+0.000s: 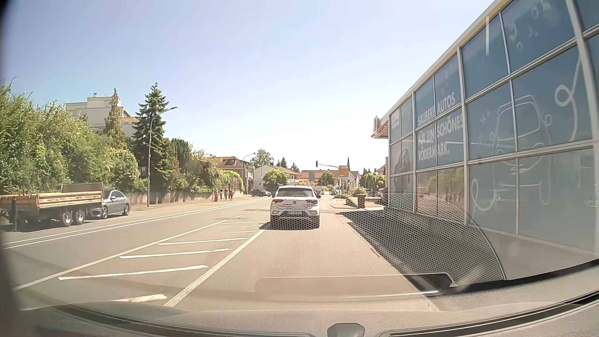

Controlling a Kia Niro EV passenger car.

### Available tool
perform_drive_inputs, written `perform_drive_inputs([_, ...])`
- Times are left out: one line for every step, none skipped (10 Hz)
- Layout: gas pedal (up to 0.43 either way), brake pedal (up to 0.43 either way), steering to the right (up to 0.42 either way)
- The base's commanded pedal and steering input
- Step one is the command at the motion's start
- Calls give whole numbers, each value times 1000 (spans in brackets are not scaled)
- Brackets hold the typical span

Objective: Follow the waypoints while adhering to traffic rules and regulations

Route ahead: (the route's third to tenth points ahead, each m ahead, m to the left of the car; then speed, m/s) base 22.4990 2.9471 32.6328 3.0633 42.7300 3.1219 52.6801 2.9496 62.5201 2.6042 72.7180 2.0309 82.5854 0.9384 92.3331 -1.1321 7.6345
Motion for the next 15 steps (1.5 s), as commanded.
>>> perform_drive_inputs([130, 30, -6])
perform_drive_inputs([130, 30, -5])
perform_drive_inputs([130, 30, -5])
perform_drive_inputs([130, 30, -5])
perform_drive_inputs([118, 30, -4])
perform_drive_inputs([118, 30, -4])
perform_drive_inputs([118, 30, -4])
perform_drive_inputs([87, 30, -3])
perform_drive_inputs([47, 30, -2])
perform_drive_inputs([28, 30, -2])
perform_drive_inputs([8, 30, -3])
perform_drive_inputs([0, 30, -2])
perform_drive_inputs([0, 30, -2])
perform_drive_inputs([0, 30, -3])
perform_drive_inputs([0, 30, -3])
